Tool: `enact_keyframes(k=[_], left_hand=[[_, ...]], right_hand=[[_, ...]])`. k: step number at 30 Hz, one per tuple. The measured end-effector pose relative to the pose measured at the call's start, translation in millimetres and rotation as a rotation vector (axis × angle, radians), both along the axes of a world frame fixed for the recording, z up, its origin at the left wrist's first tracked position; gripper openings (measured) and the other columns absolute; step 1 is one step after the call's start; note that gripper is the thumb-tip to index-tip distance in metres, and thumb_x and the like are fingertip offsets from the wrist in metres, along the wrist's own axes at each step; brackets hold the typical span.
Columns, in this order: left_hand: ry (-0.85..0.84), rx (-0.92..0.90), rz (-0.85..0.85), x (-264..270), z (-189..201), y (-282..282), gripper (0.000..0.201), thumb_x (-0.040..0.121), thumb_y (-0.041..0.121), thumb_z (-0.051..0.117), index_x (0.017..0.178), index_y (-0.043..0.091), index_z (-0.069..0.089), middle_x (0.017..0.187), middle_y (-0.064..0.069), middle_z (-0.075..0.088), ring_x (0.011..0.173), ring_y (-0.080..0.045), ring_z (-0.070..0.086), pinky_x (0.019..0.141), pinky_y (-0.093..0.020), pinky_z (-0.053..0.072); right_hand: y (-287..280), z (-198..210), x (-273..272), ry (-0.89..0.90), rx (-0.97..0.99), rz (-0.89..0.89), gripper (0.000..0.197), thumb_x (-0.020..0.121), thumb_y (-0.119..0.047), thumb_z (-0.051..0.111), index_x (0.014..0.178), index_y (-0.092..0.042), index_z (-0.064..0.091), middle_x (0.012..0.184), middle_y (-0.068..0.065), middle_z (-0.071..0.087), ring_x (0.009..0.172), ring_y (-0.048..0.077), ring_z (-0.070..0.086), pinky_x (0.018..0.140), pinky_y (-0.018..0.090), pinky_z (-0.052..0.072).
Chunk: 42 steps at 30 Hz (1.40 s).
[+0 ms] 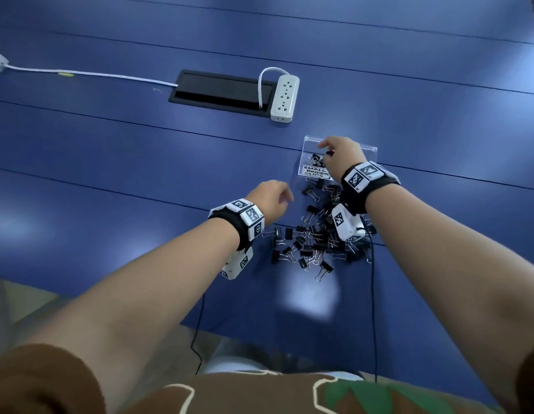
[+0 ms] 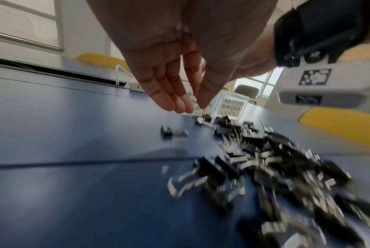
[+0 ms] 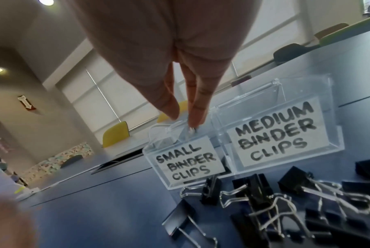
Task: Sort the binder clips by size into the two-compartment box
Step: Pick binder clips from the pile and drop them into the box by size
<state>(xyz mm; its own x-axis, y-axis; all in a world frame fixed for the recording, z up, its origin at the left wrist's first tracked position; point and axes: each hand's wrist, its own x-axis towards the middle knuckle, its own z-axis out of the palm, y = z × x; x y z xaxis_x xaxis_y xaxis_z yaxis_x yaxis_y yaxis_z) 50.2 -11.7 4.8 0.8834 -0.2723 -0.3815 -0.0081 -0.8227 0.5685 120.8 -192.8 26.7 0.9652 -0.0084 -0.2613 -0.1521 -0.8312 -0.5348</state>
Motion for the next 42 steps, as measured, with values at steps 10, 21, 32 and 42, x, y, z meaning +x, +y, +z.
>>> enact_keyframes(k=[10,21,32,42], left_hand=[[0.123,0.112,-0.176,-58.5,-21.3,23.9,0.02,0.081,0.018,0.068,0.101,0.018,0.067,0.102,-0.005,0.059,0.09,-0.023,0.059,0.086,-0.035,0.052],[-0.023,0.124,-0.169,-67.1,-29.0,9.8,0.017,0.083,0.013,0.057,0.099,0.018,0.061,0.107,-0.005,0.053,0.098,-0.026,0.057,0.083,-0.044,0.053],[-0.047,0.196,-0.281,-75.1,-34.6,-6.5,0.023,0.089,0.006,0.046,0.109,0.012,0.056,0.111,-0.013,0.053,0.103,-0.033,0.053,0.081,-0.045,0.051],[-0.025,0.13,-0.301,-68.9,-26.2,-5.9,0.026,0.085,0.004,0.043,0.108,0.01,0.053,0.11,-0.011,0.059,0.103,-0.032,0.054,0.083,-0.042,0.048]], right_hand=[[19.9,-23.8,-112.9,0.179,-0.091,0.408,0.023,0.082,-0.008,0.052,0.089,-0.019,0.07,0.097,0.002,0.071,0.088,0.02,0.064,0.087,0.029,0.052],[10.7,-44.3,-131.4,0.126,-0.027,0.282,0.018,0.078,-0.004,0.051,0.083,-0.019,0.06,0.087,-0.001,0.052,0.085,0.02,0.053,0.082,0.033,0.051],[29.4,-55.5,-123.3,0.139,-0.125,0.282,0.024,0.085,-0.004,0.049,0.108,-0.006,0.058,0.114,0.012,0.051,0.115,0.028,0.044,0.092,0.041,0.046],[22.5,-59.6,-116.0,0.066,-0.1,0.304,0.014,0.085,-0.01,0.051,0.095,-0.007,0.06,0.103,0.013,0.056,0.094,0.033,0.057,0.078,0.042,0.051]])
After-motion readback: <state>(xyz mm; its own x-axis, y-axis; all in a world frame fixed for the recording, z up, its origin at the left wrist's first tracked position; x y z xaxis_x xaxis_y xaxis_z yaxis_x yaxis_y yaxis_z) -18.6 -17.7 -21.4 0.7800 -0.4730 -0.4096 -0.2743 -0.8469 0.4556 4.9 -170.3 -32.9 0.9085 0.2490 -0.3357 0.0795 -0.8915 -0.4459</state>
